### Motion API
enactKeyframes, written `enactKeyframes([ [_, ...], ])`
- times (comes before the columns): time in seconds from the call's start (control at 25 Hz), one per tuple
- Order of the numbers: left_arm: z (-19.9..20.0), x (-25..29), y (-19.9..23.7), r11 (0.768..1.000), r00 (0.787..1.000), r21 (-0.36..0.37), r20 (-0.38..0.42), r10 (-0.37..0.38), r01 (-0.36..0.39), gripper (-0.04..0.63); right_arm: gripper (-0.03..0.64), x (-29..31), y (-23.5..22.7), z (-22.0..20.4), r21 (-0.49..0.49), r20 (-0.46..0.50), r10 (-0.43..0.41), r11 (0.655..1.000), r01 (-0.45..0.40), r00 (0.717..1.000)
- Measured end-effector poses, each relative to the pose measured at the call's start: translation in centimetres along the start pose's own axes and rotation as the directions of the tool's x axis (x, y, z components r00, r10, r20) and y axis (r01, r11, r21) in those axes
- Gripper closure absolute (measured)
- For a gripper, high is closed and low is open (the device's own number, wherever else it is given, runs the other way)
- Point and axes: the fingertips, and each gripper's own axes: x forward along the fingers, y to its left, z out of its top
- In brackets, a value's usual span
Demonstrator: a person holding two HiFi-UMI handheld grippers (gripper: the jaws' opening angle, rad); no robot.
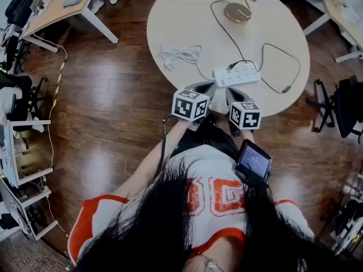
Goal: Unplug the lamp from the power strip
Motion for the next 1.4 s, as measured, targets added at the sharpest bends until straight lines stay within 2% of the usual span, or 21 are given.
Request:
enactKeyframes([
  [0.28, -2.4, -3.5, -1.5, 0.999, 0.999, -0.004, 0.017, -0.046, 0.046, 0.595, 0.615, -3.0, 3.5, -2.7, 0.058, 0.039, -0.018, 0.998, 0.016, 0.999],
  [0.68, -4.4, -4.5, -4.3, 0.994, 0.994, 0.021, -0.016, -0.104, 0.105, 0.595, 0.615, -6.8, 4.2, -5.6, 0.125, 0.05, -0.077, 0.99, 0.07, 0.996],
  [1.12, -6.1, -5.2, -7.2, 0.996, 0.996, 0.035, -0.025, -0.085, 0.086, 0.595, 0.615, -8.9, 4.5, -6.5, 0.12, 0.062, -0.035, 0.992, 0.027, 0.997],
  [1.4, -7.7, -5.7, -9.5, 0.998, 0.999, 0.049, -0.017, -0.035, 0.036, 0.595, 0.615, -11.3, 4.3, -8.4, 0.11, 0.057, -0.004, 0.994, -0.002, 0.998],
])
